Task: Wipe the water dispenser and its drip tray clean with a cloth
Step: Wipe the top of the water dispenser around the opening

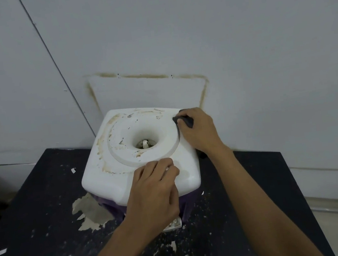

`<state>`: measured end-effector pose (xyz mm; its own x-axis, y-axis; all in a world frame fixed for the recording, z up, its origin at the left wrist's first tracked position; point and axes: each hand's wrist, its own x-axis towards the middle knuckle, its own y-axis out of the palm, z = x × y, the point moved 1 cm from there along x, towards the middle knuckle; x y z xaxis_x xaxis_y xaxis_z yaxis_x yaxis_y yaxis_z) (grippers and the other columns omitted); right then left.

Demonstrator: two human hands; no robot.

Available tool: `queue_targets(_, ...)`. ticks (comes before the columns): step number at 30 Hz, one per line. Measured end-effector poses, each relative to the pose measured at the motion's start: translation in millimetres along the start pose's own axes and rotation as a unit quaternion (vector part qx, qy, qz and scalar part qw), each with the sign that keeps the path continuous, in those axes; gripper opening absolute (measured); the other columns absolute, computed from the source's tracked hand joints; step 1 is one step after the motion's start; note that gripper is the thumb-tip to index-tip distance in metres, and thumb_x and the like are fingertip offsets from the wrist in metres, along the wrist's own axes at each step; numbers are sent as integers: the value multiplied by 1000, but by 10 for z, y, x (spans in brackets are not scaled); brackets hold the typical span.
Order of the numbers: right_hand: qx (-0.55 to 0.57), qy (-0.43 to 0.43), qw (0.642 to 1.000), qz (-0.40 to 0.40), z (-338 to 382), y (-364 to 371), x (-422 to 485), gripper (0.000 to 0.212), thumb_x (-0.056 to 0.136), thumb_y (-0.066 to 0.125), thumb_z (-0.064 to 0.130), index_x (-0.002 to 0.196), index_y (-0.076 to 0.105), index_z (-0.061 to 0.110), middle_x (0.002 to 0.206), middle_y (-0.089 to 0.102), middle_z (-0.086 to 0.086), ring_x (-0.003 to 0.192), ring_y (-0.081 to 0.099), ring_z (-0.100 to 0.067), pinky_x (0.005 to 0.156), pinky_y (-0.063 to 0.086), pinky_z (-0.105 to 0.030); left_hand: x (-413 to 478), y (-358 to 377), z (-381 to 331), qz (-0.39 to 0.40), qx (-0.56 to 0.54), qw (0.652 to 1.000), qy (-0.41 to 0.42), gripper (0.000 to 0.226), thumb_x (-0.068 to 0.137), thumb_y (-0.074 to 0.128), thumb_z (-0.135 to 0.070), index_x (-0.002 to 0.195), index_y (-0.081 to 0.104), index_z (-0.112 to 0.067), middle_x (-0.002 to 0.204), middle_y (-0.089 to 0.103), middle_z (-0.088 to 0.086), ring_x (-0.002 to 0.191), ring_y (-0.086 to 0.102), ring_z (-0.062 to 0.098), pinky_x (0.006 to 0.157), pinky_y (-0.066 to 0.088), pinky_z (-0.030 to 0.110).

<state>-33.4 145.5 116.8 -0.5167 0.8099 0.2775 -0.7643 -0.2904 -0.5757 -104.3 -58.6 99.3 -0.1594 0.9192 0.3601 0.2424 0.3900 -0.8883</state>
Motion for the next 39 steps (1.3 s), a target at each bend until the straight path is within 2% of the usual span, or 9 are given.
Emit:
queue_targets(5, -20, -44, 995, 83, 57, 73, -21, 40, 88, 53, 22, 127, 59, 27, 131, 54, 4, 121, 49, -12, 105, 41, -26, -4, -10, 12, -1, -8, 1000, 0, 25, 81, 59, -14, 105, 64, -21, 120, 61, -5, 107, 56, 18, 87, 45, 34)
queue_targets(10, 50, -41, 996, 55, -16, -67, -26, 28, 89, 60, 6, 112, 59, 21, 109, 63, 14, 94, 57, 9, 78, 42, -5, 5, -11, 17, -15, -15, 1000, 3, 25, 81, 59, -13, 105, 65, -19, 120, 61, -4, 107, 56, 18, 88, 46, 36)
queue_targets(15, -21, -53, 998, 38, -34, 145, 373, 31, 83, 48, 9, 101, 72, 19, 106, 59, 26, 120, 54, -17, 109, 35, -38, 18, -2, 24, -19, -13, 1000, 2, 25, 80, 60, -13, 104, 65, -18, 119, 62, -3, 106, 57, 20, 86, 46, 36)
queue_targets(17, -21, -12, 999, 47, -100, 164, 416, 40, 82, 45, 15, 100, 72, 38, 119, 62, 20, 125, 50, -21, 113, 28, -27, 10, 0, 22, -15, -8, 1000, 8, 25, 80, 61, -13, 103, 65, -19, 118, 62, -4, 105, 57, 19, 86, 45, 35)
queue_targets(19, 18, 1, 999, 47, -141, 142, 295, 43, 83, 46, 19, 99, 69, 51, 123, 64, 20, 124, 52, -23, 112, 37, -34, 3, -10, 29, -14, -7, 1000, 11, 25, 80, 61, -13, 103, 65, -19, 118, 61, -4, 104, 57, 19, 85, 44, 34)
queue_targets(24, 129, 8, 991, 42, -304, -85, 43, 35, 91, 52, -3, 105, 74, 19, 120, 67, 15, 113, 60, -6, 98, 49, -27, -12, 0, 39, -10, 8, 1000, 21, 25, 82, 60, -14, 106, 65, -20, 120, 61, -4, 106, 56, 19, 86, 45, 35)
queue_targets(30, 110, 27, 993, 40, -209, -15, 246, 35, 91, 50, -3, 109, 72, 17, 125, 65, 5, 119, 56, -10, 110, 42, -32, -13, -3, 51, -9, 21, 999, 24, 24, 84, 59, -14, 106, 64, -20, 121, 61, -3, 107, 56, 20, 85, 46, 37)
queue_targets(35, 153, -3, 988, 27, -227, -88, -537, 33, 85, 54, -12, 96, 74, 12, 122, 66, 7, 121, 55, -6, 103, 38, -17, -37, 9, 39, -16, 18, 999, 21, 24, 87, 56, -14, 108, 65, -20, 122, 61, -3, 108, 56, 20, 84, 42, 35)
queue_targets(39, 122, -18, 992, 20, -269, -120, -637, 34, 88, 56, 0, 107, 74, 22, 129, 64, 10, 128, 50, -11, 111, 36, -30, -19, 15, 34, -25, 17, 999, 25, 23, 87, 57, -13, 108, 67, -18, 120, 62, -3, 107, 57, 21, 83, 43, 36)
